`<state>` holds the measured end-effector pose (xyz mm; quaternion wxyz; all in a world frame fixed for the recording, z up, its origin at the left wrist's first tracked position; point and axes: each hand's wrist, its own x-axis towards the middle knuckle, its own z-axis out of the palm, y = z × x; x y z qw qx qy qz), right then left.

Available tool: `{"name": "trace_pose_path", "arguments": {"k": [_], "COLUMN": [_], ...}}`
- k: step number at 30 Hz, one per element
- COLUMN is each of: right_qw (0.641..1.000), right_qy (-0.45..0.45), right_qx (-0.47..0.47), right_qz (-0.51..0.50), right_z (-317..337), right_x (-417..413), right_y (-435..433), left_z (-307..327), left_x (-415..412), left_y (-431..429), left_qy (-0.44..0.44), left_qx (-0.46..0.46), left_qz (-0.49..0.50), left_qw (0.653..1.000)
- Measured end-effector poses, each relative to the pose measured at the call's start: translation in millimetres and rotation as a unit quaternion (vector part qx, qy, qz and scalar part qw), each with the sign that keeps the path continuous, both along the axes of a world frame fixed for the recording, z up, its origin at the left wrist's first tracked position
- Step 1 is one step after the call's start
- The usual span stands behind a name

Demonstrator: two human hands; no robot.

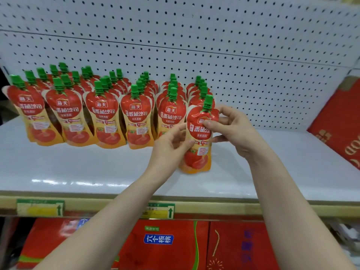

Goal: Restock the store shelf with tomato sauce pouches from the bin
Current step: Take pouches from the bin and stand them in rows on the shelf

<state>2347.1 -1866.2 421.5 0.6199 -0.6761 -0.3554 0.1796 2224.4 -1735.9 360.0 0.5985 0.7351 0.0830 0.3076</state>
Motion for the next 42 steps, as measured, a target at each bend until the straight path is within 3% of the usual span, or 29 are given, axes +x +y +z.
{"name": "trace_pose_path", "arguments": {"k": [2,4,6,9,18,25,37,42], "right_qw": [0.999,0.998,0.998,0.997,0.992,0.989,0.977,0.957], "right_qy": [0.01,0.015,0.015,-0.004,-0.092,-0.059,-0.12,-0.163], "right_qx": [-0.002,-0.006,-0.011,-0.016,-0.019,-0.058,-0.079,-0.14], "right_qz": [-0.031,-0.052,-0.068,-0.075,-0.078,-0.12,-0.159,-0.198], "right_z": [-3.5,-8.4,-13.4,-16.3,-25.9,-50.5,-68.6,-51.5], "right_x": [10.7,19.9,27.7,36.0,60.1,54.4,47.7,46.6], "right_y": [-7.1,-8.8,-4.8,9.1,43.6,35.8,44.2,37.6], "left_z": [10.0,24.9,38.9,50.6,46.6,43.1,37.7,39.0], "left_x": [0.9,2.6,7.1,17.8,35.3,38.3,41.7,41.1], "left_y": [13.6,31.7,48.5,63.4,65.8,63.3,67.2,68.2], "left_qy": [-0.01,-0.031,-0.019,0.04,0.1,0.102,0.091,0.088], "left_qx": [0.145,0.277,0.357,0.41,0.479,0.463,0.479,0.481], "left_qz": [0.118,0.213,0.254,0.252,0.243,0.262,0.264,0.259], "left_qw": [0.982,0.936,0.899,0.876,0.838,0.841,0.832,0.833]}}
